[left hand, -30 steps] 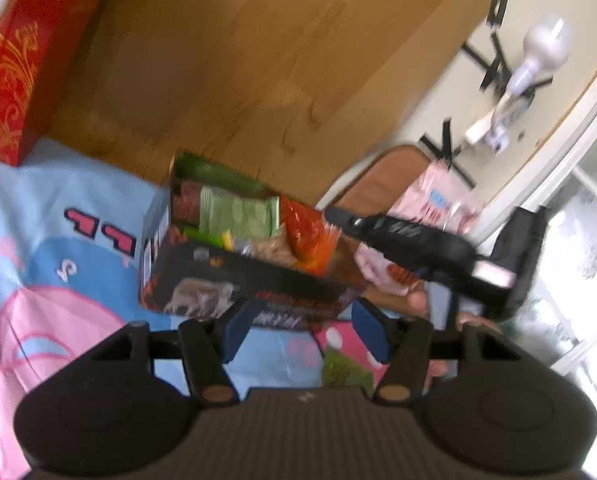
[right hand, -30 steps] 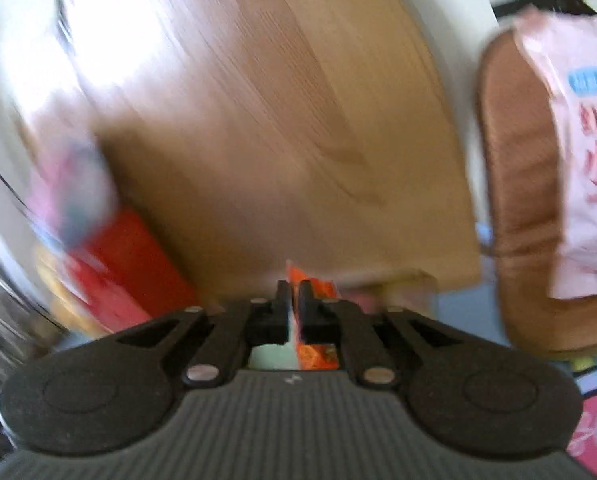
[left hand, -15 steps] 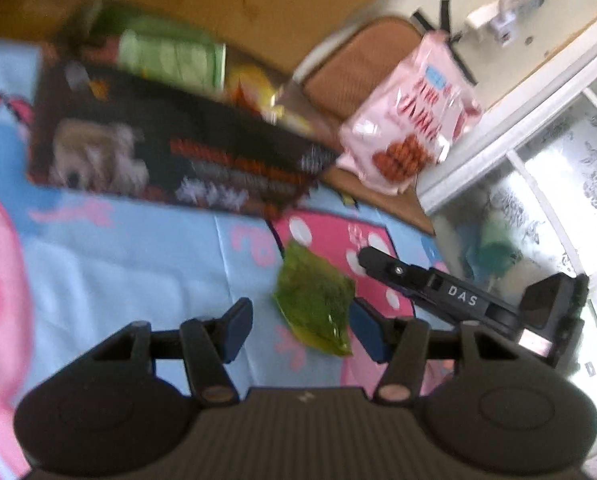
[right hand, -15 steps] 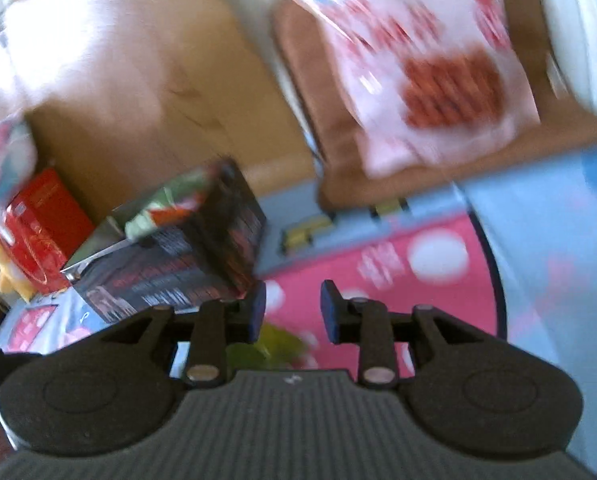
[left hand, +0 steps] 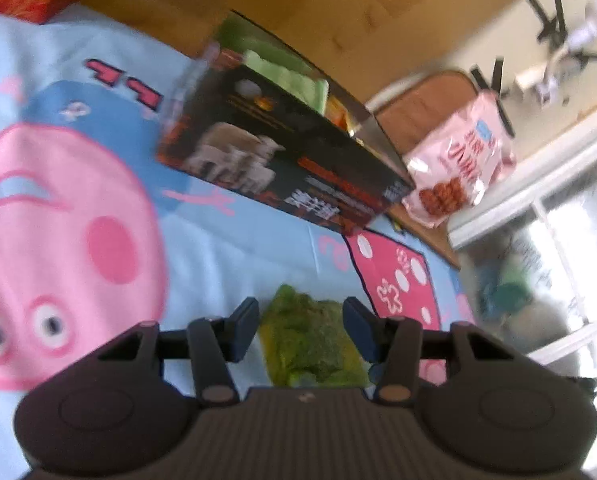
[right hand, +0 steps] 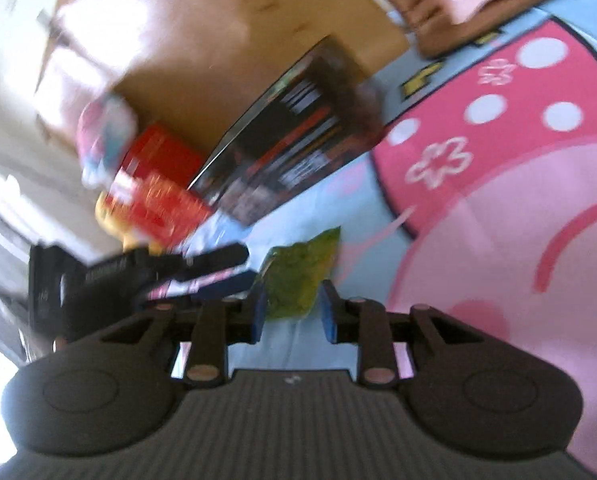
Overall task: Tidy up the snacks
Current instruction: 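Grasp the green leafy pack on the sheet with the left gripper, then lower the green pack into the black box and open the left gripper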
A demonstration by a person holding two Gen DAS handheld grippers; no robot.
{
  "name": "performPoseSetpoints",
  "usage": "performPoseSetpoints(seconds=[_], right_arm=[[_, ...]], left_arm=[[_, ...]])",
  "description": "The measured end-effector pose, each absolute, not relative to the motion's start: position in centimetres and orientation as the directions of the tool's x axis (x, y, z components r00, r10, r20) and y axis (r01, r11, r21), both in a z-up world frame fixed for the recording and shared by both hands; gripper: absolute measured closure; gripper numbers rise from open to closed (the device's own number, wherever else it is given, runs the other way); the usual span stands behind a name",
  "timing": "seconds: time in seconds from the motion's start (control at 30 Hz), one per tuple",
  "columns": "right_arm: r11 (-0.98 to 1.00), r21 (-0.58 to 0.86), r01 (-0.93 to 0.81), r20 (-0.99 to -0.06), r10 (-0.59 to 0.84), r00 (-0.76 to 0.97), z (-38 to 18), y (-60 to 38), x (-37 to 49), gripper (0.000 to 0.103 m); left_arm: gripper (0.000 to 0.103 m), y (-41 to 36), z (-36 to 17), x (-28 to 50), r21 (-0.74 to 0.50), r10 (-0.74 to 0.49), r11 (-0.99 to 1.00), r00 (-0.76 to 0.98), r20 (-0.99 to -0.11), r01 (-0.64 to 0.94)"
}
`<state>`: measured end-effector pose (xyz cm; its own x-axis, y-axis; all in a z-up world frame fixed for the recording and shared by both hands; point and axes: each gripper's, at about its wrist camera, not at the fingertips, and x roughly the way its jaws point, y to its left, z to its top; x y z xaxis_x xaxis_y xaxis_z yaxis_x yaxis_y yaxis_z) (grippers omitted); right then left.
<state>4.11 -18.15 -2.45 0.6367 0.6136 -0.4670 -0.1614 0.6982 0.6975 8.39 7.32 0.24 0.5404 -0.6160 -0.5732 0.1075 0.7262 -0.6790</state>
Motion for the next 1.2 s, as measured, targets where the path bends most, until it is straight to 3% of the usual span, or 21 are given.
performPoseSetpoints(seconds=[0.2,0.3,0.33,0.4,0.47,0.8,0.87,0.93,0.97,1.03,1.07,1.2], right_arm=[[0.761,0.631,-0.151,-0.525,0.562,0.639,-2.1,-18.1,5.0,0.071],[0.717,0.683,-0.138,-0.509,0.604,0.614,-3.0,-17.7,5.8,0.072],[0.700,0.701,-0.137,-0.496,0.617,0.611,-3.3,-17.6,5.6,0.074],[0.688,0.714,-0.129,-0.492,0.624,0.607,-3.6,-17.3,5.7,0.084],[0.692,0.709,-0.133,-0.486,0.617,0.619,-3.2,-17.0,5.7,0.087],[0.711,0.614,-0.342,-0.331,0.626,0.706,5.2,-14.6,8.9,0.088],[0.713,0.603,-0.358,-0.316,0.626,0.713,6.1,-13.5,11.5,0.088],[0.734,0.574,-0.362,-0.329,0.612,0.719,6.2,-12.0,14.6,0.082],[0.758,0.548,-0.354,-0.359,0.595,0.719,5.9,-11.2,16.2,0.074],[0.806,0.497,-0.322,-0.446,0.556,0.702,4.6,-9.8,18.7,0.066],[0.817,0.488,-0.307,-0.463,0.541,0.702,4.0,-9.7,19.1,0.068],[0.807,0.504,-0.308,-0.345,0.514,0.785,4.2,-12.9,15.4,0.066]], left_arm=[[0.051,7.2,0.5,7.6,-0.667,-0.628,0.733,0.514,-0.585,0.136],[0.066,5.9,-0.8,7.7,-0.688,-0.656,0.711,0.492,-0.573,0.146],[0.079,5.3,-0.9,8.0,-0.678,-0.651,0.720,0.482,-0.586,0.147],[0.079,5.3,-0.9,8.0,-0.669,-0.632,0.731,0.499,-0.594,0.129],[0.090,5.7,-0.3,8.0,-0.676,-0.641,0.723,0.505,-0.578,0.145],[0.084,7.8,8.6,10.2,-0.608,-0.600,0.747,0.664,-0.446,0.268],[0.070,8.5,9.3,12.0,-0.575,-0.554,0.778,0.706,-0.440,0.253],[0.068,8.9,9.1,14.0,-0.498,-0.452,0.846,0.751,-0.481,0.190],[0.068,9.0,8.6,15.1,-0.466,-0.396,0.874,0.758,-0.519,0.137],[0.068,9.6,7.8,16.0,-0.482,-0.377,0.873,0.739,-0.558,0.081],[0.070,9.8,7.6,15.8,-0.504,-0.399,0.859,0.734,-0.549,0.090],[0.070,10.0,8.0,13.1,-0.490,-0.421,0.859,0.754,-0.505,0.151]])
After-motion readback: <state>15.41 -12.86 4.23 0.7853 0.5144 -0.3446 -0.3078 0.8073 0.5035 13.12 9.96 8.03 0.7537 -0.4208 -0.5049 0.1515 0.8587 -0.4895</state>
